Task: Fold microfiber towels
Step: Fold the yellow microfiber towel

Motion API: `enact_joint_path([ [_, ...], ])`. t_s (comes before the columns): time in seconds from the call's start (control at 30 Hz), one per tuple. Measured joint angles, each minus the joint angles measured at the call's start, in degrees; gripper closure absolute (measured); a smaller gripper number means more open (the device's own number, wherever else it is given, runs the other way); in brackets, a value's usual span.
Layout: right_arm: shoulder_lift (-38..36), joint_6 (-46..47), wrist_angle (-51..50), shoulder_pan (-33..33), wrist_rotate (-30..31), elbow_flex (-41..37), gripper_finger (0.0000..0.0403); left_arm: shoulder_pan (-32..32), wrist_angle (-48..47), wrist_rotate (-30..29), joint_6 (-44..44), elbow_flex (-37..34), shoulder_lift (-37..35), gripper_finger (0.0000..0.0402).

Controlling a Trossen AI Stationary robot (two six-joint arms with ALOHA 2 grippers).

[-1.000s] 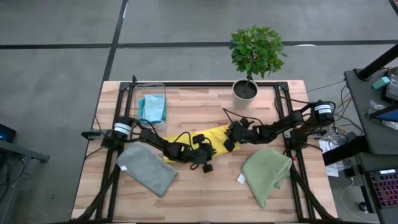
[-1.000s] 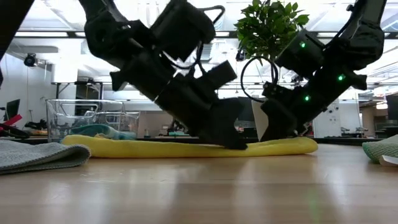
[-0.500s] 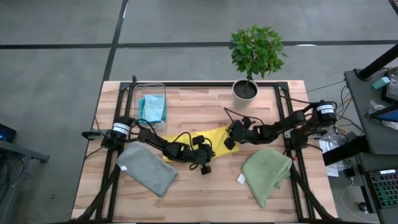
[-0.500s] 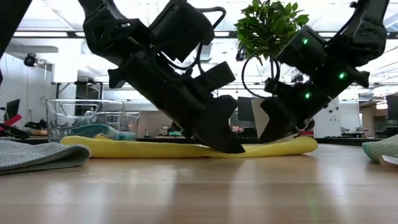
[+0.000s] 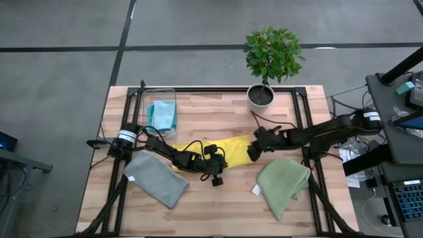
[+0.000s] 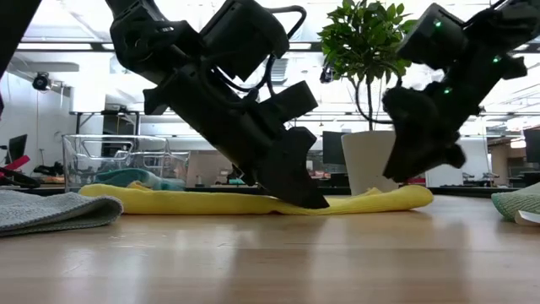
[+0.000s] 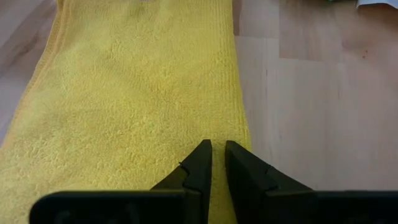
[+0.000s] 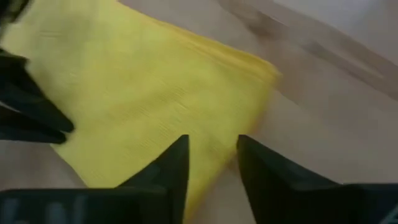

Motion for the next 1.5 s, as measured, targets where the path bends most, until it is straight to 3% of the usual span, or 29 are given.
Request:
enact_joint_path([
  [0.13,-1.8,1.98,-3.79,-0.3,-0.4,-0.44,0.0218,0.02,0.02,0.04,0.02,-0.02,0.0,0.0369],
  [0.4,2.51,4.28,1.16,-0.32,-0.66,-2.28,0.0136,0.04,0.04,0.06,0.04,-0.02,0.0,0.0369],
  [0.57,7.72,4.24,10.31,-0.45,-1.53,-2.8,0.0108,0.04,0.07,0.06,0.1,-0.04,0.0,0.0369],
  [0.73,12.66,2.62,20.29,-0.46,-3.85,-2.8,0.0106,0.04,0.07,0.06,0.52,-0.04,0.0,0.0369],
  [0.97,12.97,2.32,22.82,-0.45,-4.02,-2.98,0.0155,0.04,0.07,0.04,0.55,-0.04,0.0,0.0369],
  [1.43,12.3,0.95,22.8,-0.43,-2.48,-3.1,0.0379,-0.04,1.19,0.19,2.71,0.28,-0.74,0.0369],
  [1.5,11.64,0.42,22.16,-0.43,-2.5,-3.1,0.0388,-0.15,0.7,0.21,3.28,0.39,-2.18,0.0369],
])
